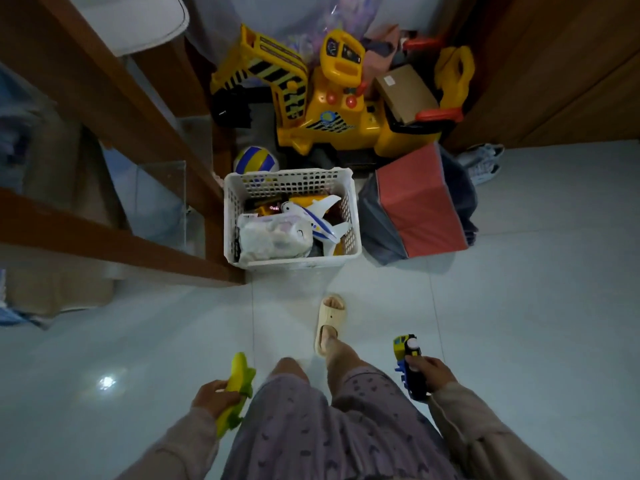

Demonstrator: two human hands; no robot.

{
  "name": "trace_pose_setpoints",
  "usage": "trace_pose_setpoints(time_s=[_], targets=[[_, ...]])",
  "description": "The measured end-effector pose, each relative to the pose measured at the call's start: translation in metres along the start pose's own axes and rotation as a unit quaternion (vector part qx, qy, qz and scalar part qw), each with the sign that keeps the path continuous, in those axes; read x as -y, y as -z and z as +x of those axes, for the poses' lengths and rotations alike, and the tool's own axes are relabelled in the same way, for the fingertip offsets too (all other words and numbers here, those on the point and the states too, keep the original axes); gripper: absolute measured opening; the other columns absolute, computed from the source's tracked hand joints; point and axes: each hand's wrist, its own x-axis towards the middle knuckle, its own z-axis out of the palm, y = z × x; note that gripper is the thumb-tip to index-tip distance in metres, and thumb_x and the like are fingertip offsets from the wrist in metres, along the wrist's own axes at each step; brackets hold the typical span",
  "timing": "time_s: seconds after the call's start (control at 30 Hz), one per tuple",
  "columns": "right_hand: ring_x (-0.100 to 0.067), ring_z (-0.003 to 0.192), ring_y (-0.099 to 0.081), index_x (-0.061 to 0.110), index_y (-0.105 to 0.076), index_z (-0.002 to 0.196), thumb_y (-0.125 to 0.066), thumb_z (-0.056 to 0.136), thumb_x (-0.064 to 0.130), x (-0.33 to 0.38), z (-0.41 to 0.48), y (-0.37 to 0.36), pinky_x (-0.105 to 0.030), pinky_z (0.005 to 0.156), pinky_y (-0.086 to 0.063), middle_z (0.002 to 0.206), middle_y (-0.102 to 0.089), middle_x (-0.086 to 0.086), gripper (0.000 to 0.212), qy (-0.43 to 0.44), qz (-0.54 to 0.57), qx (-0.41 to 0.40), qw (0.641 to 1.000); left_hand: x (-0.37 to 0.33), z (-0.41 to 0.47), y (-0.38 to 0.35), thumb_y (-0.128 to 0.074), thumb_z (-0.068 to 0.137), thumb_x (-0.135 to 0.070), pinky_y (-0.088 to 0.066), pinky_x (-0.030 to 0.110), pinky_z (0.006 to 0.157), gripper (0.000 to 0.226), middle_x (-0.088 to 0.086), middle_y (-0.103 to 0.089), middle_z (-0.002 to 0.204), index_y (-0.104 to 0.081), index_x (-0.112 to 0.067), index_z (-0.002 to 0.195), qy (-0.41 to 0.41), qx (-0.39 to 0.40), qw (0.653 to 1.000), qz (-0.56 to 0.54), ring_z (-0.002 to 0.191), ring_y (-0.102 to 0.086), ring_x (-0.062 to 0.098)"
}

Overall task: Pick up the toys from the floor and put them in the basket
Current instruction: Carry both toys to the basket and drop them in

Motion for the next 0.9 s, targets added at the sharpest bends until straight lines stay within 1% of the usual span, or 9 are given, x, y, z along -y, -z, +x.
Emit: trace_pose_setpoints(time_s=[0.07, 0.17, 0.27, 0.37, 0.47, 0.53, 0.7, 0.83, 0.9], targets=[[-0.042, 0.106, -0.059, -0.018, -0.058, 0.116, -0.061, 0.088, 0.013, 0.03, 0.014, 0.002, -0.047, 0.093, -0.043, 0.118, -0.061, -0.033, 0.042, -0.001, -0.027, -0.005, 1.0, -0.034, 0.006, -0.006, -0.066, 0.075, 0.008, -0.054, 0.035, 0.061, 0.008, 0.025, -0.061, 0.102, -0.068, 0.005, 0.083, -0.005, -0.007, 0.999, -0.033, 0.076, -0.062, 0.034], [-0.042, 0.113, -0.059, -0.015, -0.058, 0.117, -0.067, 0.084, 0.021, 0.07, 0.034, -0.002, -0.046, 0.096, -0.045, 0.115, -0.063, -0.029, 0.049, -0.018, -0.061, -0.017, 0.998, -0.084, 0.024, -0.014, -0.069, 0.072, 0.004, -0.05, 0.038, 0.08, 0.04, 0.023, -0.063, 0.111, -0.062, 0.007, 0.112, -0.049, 0.001, 0.997, -0.055, 0.095, -0.062, 0.032], [-0.038, 0.111, -0.061, -0.012, -0.057, 0.119, -0.071, 0.078, 0.033, 0.109, 0.052, -0.014, -0.042, 0.095, -0.046, 0.118, -0.063, -0.026, 0.062, -0.031, -0.116, -0.015, 0.993, -0.122, 0.044, -0.023, -0.065, 0.078, 0.006, -0.043, 0.029, 0.074, 0.041, 0.021, -0.064, 0.11, -0.058, 0.006, 0.118, -0.077, 0.022, 0.996, -0.047, 0.087, -0.057, 0.023], [-0.036, 0.113, -0.059, -0.008, -0.055, 0.123, -0.072, 0.075, 0.039, 0.145, 0.081, -0.035, -0.037, 0.089, -0.046, 0.124, -0.061, -0.025, 0.07, -0.031, -0.165, -0.017, 0.986, -0.15, 0.075, -0.036, -0.064, 0.077, 0.006, -0.056, 0.03, 0.068, 0.042, 0.023, -0.064, 0.11, -0.058, 0.005, 0.119, -0.054, 0.065, 0.996, -0.042, 0.082, -0.062, 0.028], [-0.033, 0.114, -0.059, -0.007, -0.053, 0.126, -0.072, 0.076, 0.037, 0.181, 0.12, -0.066, -0.035, 0.083, -0.043, 0.126, -0.059, -0.023, 0.069, -0.032, -0.201, -0.004, 0.979, -0.182, 0.113, -0.042, -0.069, 0.068, -0.01, -0.054, 0.046, 0.09, 0.052, 0.025, -0.064, 0.116, -0.06, -0.002, 0.118, -0.055, 0.078, 0.995, 0.017, 0.102, -0.063, 0.038], [-0.03, 0.105, -0.059, -0.008, -0.054, 0.124, -0.07, 0.078, 0.035, 0.205, 0.156, -0.09, -0.031, 0.077, -0.04, 0.121, -0.061, -0.023, 0.066, -0.02, -0.213, 0.003, 0.977, -0.203, 0.145, -0.046, -0.065, 0.057, -0.022, -0.053, 0.049, 0.091, 0.065, 0.023, -0.062, 0.117, -0.06, -0.006, 0.119, -0.073, 0.085, 0.993, 0.046, 0.107, -0.062, 0.037], [-0.023, 0.074, -0.052, 0.003, -0.058, 0.095, -0.07, 0.079, 0.033, 0.249, 0.242, -0.156, -0.024, 0.055, -0.036, 0.095, -0.056, -0.014, 0.036, -0.003, -0.213, 0.057, 0.975, -0.241, 0.245, -0.057, -0.069, 0.075, -0.015, -0.051, 0.015, 0.054, 0.036, 0.009, -0.066, 0.102, -0.063, -0.016, 0.11, -0.136, 0.079, 0.985, 0.073, 0.088, -0.063, 0.022], [-0.026, 0.084, -0.057, 0.003, -0.063, 0.094, -0.074, 0.076, 0.032, 0.253, 0.299, -0.205, -0.03, 0.07, -0.043, 0.09, -0.061, -0.016, 0.036, 0.06, -0.198, 0.03, 0.978, -0.247, 0.309, -0.062, -0.069, 0.073, -0.021, -0.056, 0.039, 0.084, 0.038, 0.009, -0.066, 0.104, -0.064, -0.016, 0.11, -0.133, 0.061, 0.987, 0.066, 0.099, -0.064, 0.026], [-0.029, 0.091, -0.064, 0.003, -0.068, 0.103, -0.074, 0.075, 0.034, 0.254, 0.319, -0.227, -0.03, 0.075, -0.046, 0.097, -0.069, -0.017, 0.043, 0.103, -0.213, -0.008, 0.972, -0.244, 0.332, -0.063, -0.07, 0.071, -0.02, -0.053, 0.041, 0.089, 0.044, 0.007, -0.064, 0.104, -0.062, -0.015, 0.114, -0.142, 0.062, 0.983, 0.097, 0.103, -0.062, 0.027]])
